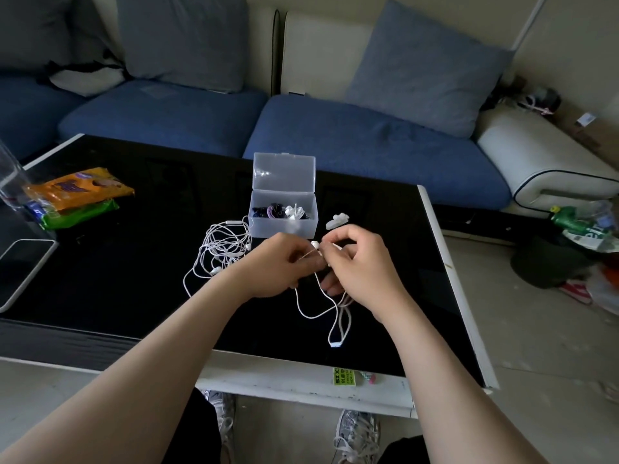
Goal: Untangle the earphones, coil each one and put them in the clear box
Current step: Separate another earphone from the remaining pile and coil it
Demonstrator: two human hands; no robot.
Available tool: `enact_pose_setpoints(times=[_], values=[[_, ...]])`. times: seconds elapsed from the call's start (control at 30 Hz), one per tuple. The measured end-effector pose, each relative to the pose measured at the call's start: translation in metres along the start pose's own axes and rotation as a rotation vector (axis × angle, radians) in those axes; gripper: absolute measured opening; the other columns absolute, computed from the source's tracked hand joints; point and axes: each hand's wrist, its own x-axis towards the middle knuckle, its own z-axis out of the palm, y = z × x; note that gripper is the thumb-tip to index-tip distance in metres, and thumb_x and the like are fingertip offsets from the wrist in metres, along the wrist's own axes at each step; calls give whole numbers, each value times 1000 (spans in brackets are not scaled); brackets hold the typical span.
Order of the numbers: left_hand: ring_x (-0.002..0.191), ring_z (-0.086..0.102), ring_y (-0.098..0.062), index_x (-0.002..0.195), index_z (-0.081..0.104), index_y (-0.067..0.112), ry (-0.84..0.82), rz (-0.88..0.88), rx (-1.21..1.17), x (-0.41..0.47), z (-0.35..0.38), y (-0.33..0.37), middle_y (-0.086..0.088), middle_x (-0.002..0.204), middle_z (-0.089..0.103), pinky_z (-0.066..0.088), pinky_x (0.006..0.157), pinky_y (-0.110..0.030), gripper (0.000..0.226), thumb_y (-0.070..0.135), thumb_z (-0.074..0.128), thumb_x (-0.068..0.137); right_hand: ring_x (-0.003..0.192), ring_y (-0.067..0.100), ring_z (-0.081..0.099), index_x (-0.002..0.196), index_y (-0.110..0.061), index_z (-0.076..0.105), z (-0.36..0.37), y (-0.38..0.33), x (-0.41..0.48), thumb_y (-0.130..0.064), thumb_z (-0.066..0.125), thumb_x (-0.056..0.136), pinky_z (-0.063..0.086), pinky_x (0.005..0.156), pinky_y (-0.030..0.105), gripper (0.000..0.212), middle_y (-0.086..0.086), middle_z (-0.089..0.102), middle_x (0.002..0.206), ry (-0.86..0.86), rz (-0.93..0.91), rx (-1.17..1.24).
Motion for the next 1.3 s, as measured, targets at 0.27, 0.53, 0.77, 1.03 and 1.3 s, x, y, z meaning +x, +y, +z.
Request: enact_pose_setpoints(times=[0.27, 0.53, 0.77, 1.03, 1.3], values=[[71, 58, -15, 83, 65, 14, 163, -67, 252, 1, -5, -7, 6, 71, 61, 43, 64, -30, 33, 36, 59, 106, 66, 3, 67, 97, -34, 81, -21, 12, 0, -42, 79, 88, 47, 63, 18, 12, -10, 74, 70, -34, 90, -241], [71, 57, -19, 88, 64, 13, -108, -241, -169, -3, -7, 6, -1, 68, 61, 41, 66, -31, 34, 21, 42, 112, 98, 18, 54, 89, -44, 73, -22, 23, 8, -45, 70, 98, 37, 88, 39, 10, -13, 57, 93, 106, -163, -565], [67, 66, -14, 106, 68, 5, -71, -225, -747, -12, -14, 19, -2, 65, 57, 53, 89, -37, 28, 21, 46, 113, 56, 9, 59, 92, -28, 75, -26, 27, 13, -32, 60, 106, 47, 55, 33, 21, -6, 65, 67, 37, -147, -466], [73, 64, -7, 112, 73, 8, 75, -218, -808, -9, -15, 20, -5, 99, 79, 50, 76, -23, 17, 3, 58, 105, 47, 13, 50, 95, -28, 77, -9, 14, -4, -32, 50, 107, 44, 48, 26, 30, -3, 54, 60, -410, 184, -446], [87, 76, -11, 120, 69, 7, 183, -71, -250, -7, -5, 6, -4, 106, 79, 61, 86, -24, 42, -15, 43, 97, 51, 12, 51, 98, -25, 78, 18, -17, -22, -36, 46, 110, 44, 49, 22, 35, -6, 57, 65, -637, 129, -555]])
